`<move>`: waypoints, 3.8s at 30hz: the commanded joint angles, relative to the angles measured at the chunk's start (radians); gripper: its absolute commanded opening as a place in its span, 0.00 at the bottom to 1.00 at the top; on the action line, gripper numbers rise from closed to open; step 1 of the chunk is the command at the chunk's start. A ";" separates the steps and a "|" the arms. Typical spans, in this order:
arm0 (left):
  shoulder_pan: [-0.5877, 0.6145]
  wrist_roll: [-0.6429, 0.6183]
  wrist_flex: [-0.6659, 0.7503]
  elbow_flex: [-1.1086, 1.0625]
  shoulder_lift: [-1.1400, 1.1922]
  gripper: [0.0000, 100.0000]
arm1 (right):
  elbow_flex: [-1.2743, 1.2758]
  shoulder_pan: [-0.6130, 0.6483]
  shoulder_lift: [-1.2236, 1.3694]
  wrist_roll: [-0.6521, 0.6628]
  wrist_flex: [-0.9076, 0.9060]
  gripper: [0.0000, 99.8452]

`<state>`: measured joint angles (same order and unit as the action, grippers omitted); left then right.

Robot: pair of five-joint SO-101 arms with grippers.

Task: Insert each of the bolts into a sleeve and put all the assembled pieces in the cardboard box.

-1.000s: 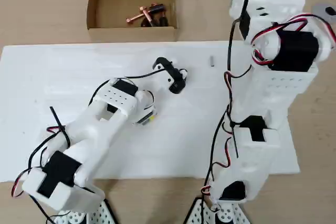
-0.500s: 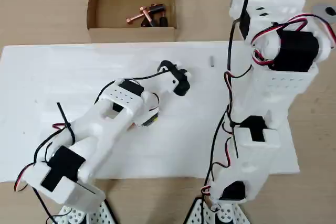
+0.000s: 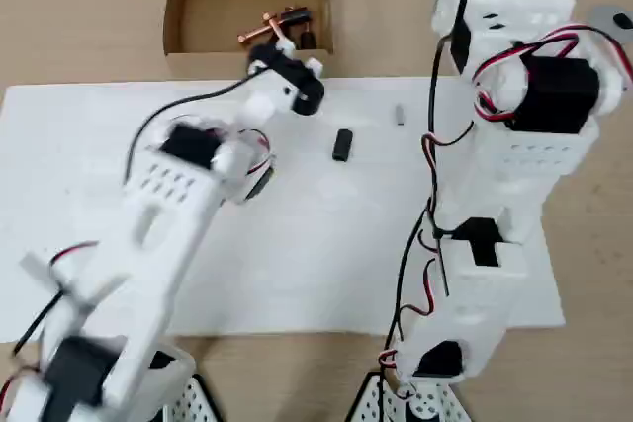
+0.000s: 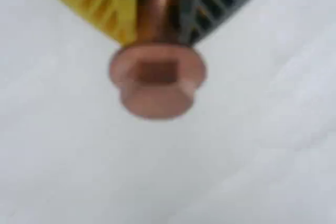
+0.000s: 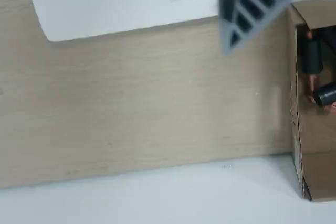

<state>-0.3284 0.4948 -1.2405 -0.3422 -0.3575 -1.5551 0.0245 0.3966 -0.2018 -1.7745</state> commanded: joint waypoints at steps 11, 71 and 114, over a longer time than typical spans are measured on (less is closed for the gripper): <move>0.215 -0.190 -0.133 -0.020 -0.705 0.01 | 0.483 0.160 -0.056 -0.259 -0.014 0.37; 0.292 -0.104 -0.143 -0.402 -1.279 0.01 | 1.322 0.363 0.156 -0.353 0.660 0.09; 0.293 -0.081 -0.198 -0.304 -1.288 0.01 | 0.328 0.375 0.607 -0.032 -0.014 0.01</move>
<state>-0.0292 0.4150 -1.4385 -0.7211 -1.6479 -1.1024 0.3897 1.0472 -0.2386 -1.7714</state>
